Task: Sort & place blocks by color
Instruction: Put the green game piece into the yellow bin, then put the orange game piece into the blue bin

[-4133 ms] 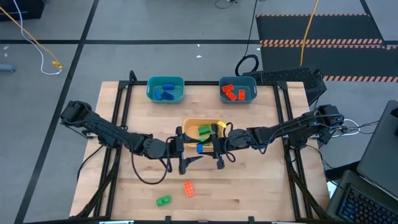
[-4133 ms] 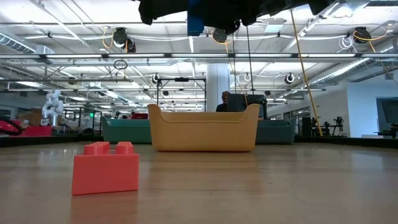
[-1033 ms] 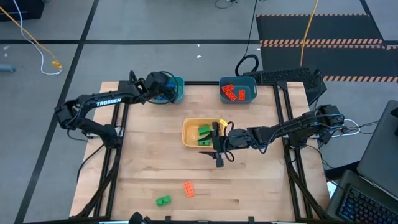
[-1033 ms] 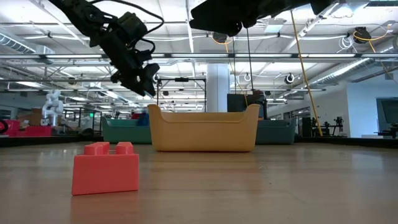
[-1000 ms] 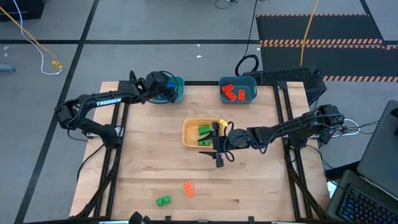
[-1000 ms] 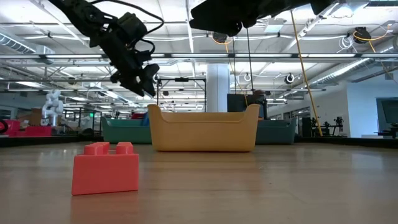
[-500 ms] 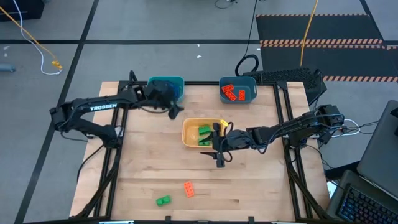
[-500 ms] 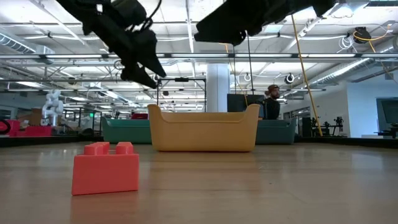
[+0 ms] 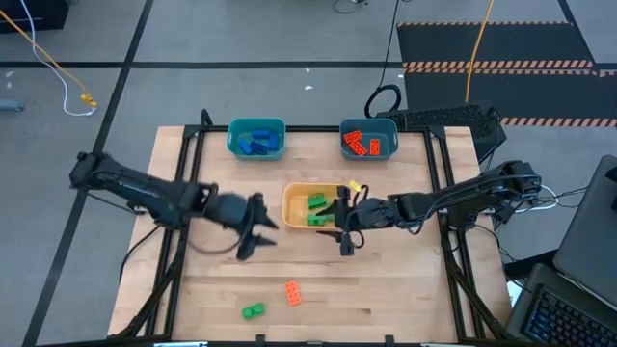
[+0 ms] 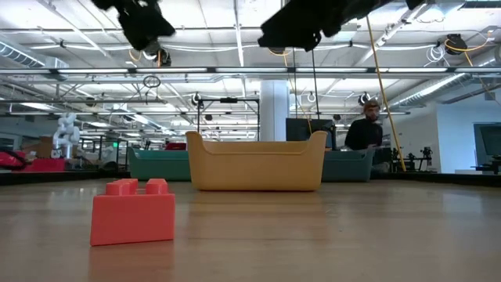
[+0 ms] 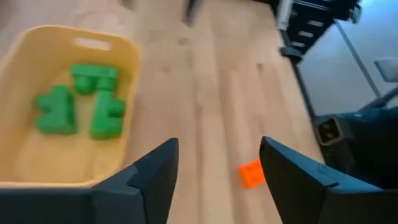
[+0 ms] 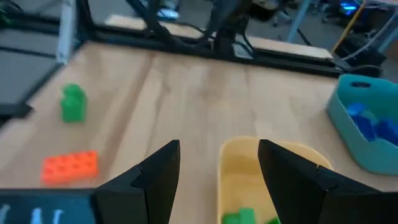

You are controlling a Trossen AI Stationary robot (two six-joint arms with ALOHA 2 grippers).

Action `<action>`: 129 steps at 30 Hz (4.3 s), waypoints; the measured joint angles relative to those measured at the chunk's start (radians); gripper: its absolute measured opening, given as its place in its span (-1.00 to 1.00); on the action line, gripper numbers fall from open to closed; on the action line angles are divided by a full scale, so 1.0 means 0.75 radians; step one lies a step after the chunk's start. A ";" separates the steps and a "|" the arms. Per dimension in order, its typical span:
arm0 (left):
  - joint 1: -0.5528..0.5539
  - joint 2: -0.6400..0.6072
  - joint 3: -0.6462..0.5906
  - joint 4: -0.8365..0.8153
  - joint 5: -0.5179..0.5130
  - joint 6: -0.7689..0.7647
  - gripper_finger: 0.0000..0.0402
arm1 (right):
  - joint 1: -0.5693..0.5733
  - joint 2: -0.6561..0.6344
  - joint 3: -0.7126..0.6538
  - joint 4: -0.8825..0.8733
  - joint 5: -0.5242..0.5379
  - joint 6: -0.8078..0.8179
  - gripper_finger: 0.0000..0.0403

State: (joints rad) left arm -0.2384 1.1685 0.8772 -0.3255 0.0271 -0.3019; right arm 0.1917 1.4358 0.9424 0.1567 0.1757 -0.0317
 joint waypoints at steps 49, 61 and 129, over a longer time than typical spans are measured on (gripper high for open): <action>-0.676 0.946 0.634 -0.644 -0.023 -0.922 0.07 | 0.029 0.109 -0.001 0.094 -0.160 0.235 0.04; -0.673 1.060 0.633 -0.642 0.000 -0.898 0.26 | 0.029 0.109 -0.001 0.063 -0.161 0.226 0.04; 0.234 0.211 0.333 -0.041 -0.314 0.251 0.08 | 0.182 0.108 0.000 -0.102 -0.019 0.532 0.04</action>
State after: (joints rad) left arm -0.0631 1.3270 1.1272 -0.3565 -0.2082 -0.1135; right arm 0.3283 1.5169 0.9424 0.0802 0.1613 0.3675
